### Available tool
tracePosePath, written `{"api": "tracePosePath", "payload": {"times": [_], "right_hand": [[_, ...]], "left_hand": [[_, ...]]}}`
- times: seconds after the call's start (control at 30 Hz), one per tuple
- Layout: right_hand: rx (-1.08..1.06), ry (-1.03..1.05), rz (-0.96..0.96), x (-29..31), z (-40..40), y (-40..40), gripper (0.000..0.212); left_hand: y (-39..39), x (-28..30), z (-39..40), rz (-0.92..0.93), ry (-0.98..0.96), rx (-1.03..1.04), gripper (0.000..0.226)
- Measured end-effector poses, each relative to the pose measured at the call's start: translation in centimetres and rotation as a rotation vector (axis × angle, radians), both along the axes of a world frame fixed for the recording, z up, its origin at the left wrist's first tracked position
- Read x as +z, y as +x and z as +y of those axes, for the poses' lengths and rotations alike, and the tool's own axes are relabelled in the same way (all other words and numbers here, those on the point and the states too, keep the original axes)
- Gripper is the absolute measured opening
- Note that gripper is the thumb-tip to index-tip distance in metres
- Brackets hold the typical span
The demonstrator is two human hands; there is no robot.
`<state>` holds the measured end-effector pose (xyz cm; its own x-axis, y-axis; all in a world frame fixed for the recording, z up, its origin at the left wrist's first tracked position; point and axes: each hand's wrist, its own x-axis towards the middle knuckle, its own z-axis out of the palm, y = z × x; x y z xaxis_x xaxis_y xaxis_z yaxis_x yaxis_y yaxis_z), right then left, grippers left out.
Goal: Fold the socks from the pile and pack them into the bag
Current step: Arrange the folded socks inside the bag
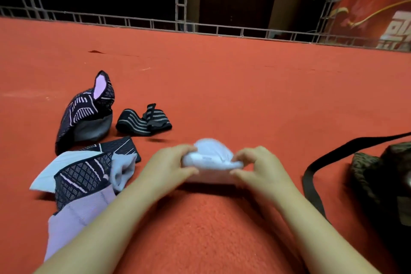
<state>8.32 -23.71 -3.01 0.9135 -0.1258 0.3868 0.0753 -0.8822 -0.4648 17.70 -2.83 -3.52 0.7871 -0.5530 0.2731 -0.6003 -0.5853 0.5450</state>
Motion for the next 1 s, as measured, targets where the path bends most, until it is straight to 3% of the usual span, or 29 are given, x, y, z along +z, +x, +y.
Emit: {"api": "tracePosePath", "payload": {"times": [0.07, 0.17, 0.3, 0.43, 0.5, 0.67, 0.77, 0.87, 1.0], "right_hand": [[0.021, -0.066, 0.030, -1.9, 0.5, -1.6, 0.014], [0.092, -0.073, 0.068, -3.5, 0.7, -2.8, 0.025], [0.250, -0.025, 0.152, -3.7, 0.8, -3.4, 0.021], [0.222, 0.083, 0.182, -3.3, 0.8, -3.6, 0.019], [0.187, 0.152, 0.159, -3.1, 0.7, -3.8, 0.021], [0.115, 0.434, 0.110, -3.3, 1.3, -3.9, 0.018], [0.040, 0.496, 0.092, -3.5, 1.5, -3.5, 0.018], [-0.048, 0.451, 0.147, -4.3, 1.7, -3.1, 0.015], [-0.182, 0.134, 0.298, -4.4, 1.7, -2.9, 0.019]], "left_hand": [[-1.5, -1.9, 1.0, -0.010, 0.080, -0.078, 0.052], [-1.7, -3.5, 1.7, -0.126, 0.129, -0.187, 0.039], [-1.2, -4.3, 2.3, -0.192, 0.082, -0.233, 0.028], [-1.5, -4.3, 2.5, -0.228, 0.016, -0.281, 0.032], [-2.1, -3.8, 2.3, -0.160, 0.015, -0.297, 0.037], [-3.3, -3.3, 1.8, 0.071, -0.123, -0.181, 0.020], [-3.3, -3.5, 1.6, 0.123, -0.142, -0.134, 0.027], [-3.1, -3.9, 1.5, 0.106, -0.052, -0.078, 0.040], [-2.7, -5.0, 1.1, 0.072, 0.115, -0.022, 0.042]]}}
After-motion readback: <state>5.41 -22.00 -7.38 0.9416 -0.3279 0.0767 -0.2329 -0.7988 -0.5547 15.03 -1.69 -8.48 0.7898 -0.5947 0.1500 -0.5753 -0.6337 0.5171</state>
